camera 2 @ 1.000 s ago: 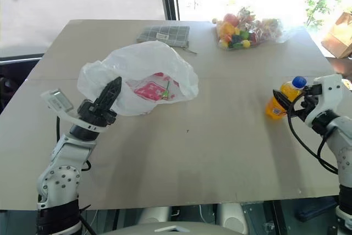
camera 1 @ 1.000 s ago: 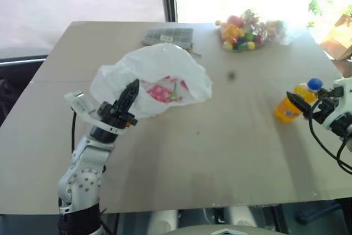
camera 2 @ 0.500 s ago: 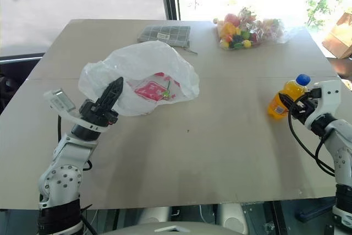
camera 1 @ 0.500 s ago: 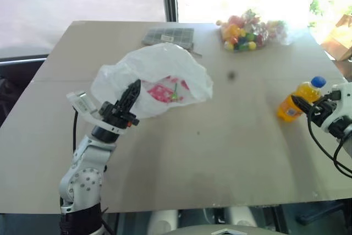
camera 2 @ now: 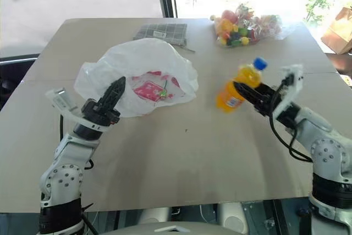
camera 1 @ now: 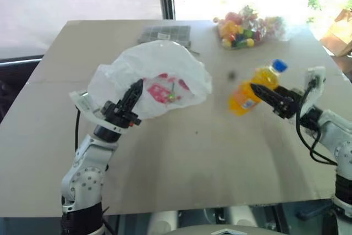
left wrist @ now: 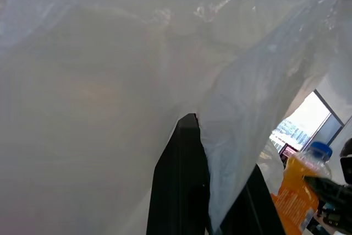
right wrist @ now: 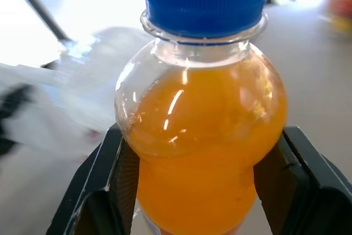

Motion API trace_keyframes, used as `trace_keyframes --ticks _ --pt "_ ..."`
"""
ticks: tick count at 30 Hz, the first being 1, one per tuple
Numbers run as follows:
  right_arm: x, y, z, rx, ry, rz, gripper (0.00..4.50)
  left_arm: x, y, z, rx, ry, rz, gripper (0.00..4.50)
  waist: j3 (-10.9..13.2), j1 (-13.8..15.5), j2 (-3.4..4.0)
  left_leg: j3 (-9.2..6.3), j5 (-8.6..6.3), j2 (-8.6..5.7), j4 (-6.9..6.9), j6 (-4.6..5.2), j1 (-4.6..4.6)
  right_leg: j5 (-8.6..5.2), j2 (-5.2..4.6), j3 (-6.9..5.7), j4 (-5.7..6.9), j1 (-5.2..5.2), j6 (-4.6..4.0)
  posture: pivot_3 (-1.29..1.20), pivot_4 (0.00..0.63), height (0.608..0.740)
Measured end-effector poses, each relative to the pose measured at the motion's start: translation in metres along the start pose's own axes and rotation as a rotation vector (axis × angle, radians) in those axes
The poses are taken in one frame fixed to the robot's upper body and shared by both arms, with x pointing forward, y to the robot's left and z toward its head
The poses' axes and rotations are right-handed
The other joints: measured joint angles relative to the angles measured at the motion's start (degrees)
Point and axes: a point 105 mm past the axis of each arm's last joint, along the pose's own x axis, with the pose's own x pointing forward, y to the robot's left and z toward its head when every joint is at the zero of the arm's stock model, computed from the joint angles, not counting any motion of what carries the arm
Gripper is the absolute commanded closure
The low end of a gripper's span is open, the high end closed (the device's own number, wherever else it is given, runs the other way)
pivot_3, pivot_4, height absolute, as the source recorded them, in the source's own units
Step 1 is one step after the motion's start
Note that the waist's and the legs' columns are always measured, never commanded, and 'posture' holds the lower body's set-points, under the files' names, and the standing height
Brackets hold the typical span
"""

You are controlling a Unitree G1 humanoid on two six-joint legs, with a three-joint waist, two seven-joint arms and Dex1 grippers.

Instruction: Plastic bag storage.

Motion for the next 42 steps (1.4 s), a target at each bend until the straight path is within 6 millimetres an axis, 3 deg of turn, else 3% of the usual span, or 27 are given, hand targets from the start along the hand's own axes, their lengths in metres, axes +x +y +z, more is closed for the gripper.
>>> trace_keyframes --ticks 4,9,11,15,20,27,31,35,37,42 --pt "0.046 0.044 0.0 0.058 -0.037 0.192 2.12 0.002 -0.002 -0.002 -0.008 0.004 -0.009 4.5 0.0 -0.04 0.0 0.0 0.0 -0.03 -0.01 0.0 -0.07 0.0 0.0 -0.02 0.01 -0.06 0.01 0.0 0.15 0.74" --pt "0.091 0.07 -0.022 0.112 0.002 0.299 2.12 0.002 -0.007 -0.002 -0.007 0.002 -0.018 4.5 0.02 0.02 -0.06 -0.01 0.01 -0.07 0.01 0.0 -0.11 0.01 -0.03 -0.04 0.05 -0.09 0.01 0.0 0.15 0.74" --pt "0.107 0.081 -0.031 0.131 0.025 0.353 2.12 0.004 -0.011 -0.001 -0.004 -0.004 -0.024 4.5 0.03 0.05 -0.06 -0.01 0.01 -0.07 0.01 0.0 -0.11 0.01 -0.03 -0.05 0.08 -0.1 0.01 0.0 0.15 0.74" --pt "0.119 0.096 -0.027 0.128 0.008 0.432 2.12 0.004 -0.011 0.001 0.002 -0.013 -0.015 4.5 0.03 0.07 -0.08 -0.01 0.01 -0.07 0.02 -0.01 -0.11 0.02 -0.03 -0.07 0.09 -0.1 0.01 0.0 0.15 0.74" --pt "0.124 0.097 -0.027 0.081 -0.01 0.459 2.12 0.003 -0.01 0.004 0.007 -0.023 -0.001 4.5 0.03 -0.07 -0.08 0.0 0.01 -0.09 0.02 -0.01 -0.08 0.02 -0.03 -0.07 0.13 -0.1 0.0 0.0 0.15 0.74" --pt "0.146 0.058 -0.053 -0.126 -0.01 0.249 2.12 -0.004 -0.013 0.002 -0.026 -0.022 -0.004 4.5 0.05 -0.18 -0.09 0.03 0.02 -0.15 0.01 -0.03 -0.09 0.02 -0.02 -0.04 0.17 -0.16 0.0 0.0 0.15 0.74" --pt "0.158 0.06 -0.062 -0.294 -0.039 0.236 2.12 -0.004 -0.014 0.001 -0.029 -0.023 -0.006 4.5 0.06 -0.22 -0.08 0.04 0.02 -0.17 0.0 -0.03 -0.09 0.02 -0.02 -0.05 0.18 -0.16 0.0 0.0 0.15 0.74" --pt "0.164 0.063 -0.085 -0.475 -0.017 0.273 2.12 -0.003 -0.014 0.002 -0.031 -0.03 -0.007 4.5 0.07 -0.21 -0.09 0.03 0.03 -0.16 0.01 -0.05 -0.07 0.02 -0.02 -0.05 0.19 -0.15 0.0 0.0 0.15 0.74" --pt "0.167 0.065 -0.089 -0.456 -0.019 0.274 2.12 -0.002 -0.015 0.004 -0.037 -0.038 -0.01 4.5 0.11 -0.2 -0.14 0.02 0.09 -0.11 0.01 -0.16 -0.08 0.02 -0.03 -0.05 0.21 -0.16 0.0 0.0 0.15 0.74" --pt "0.168 0.075 -0.097 -0.162 0.006 0.259 2.12 0.002 -0.016 0.009 -0.041 -0.062 -0.018 4.5 0.11 -0.15 -0.17 0.02 0.11 -0.01 0.01 -0.2 -0.09 0.02 -0.07 -0.08 0.21 -0.14 -0.01 0.0 0.15 0.74"
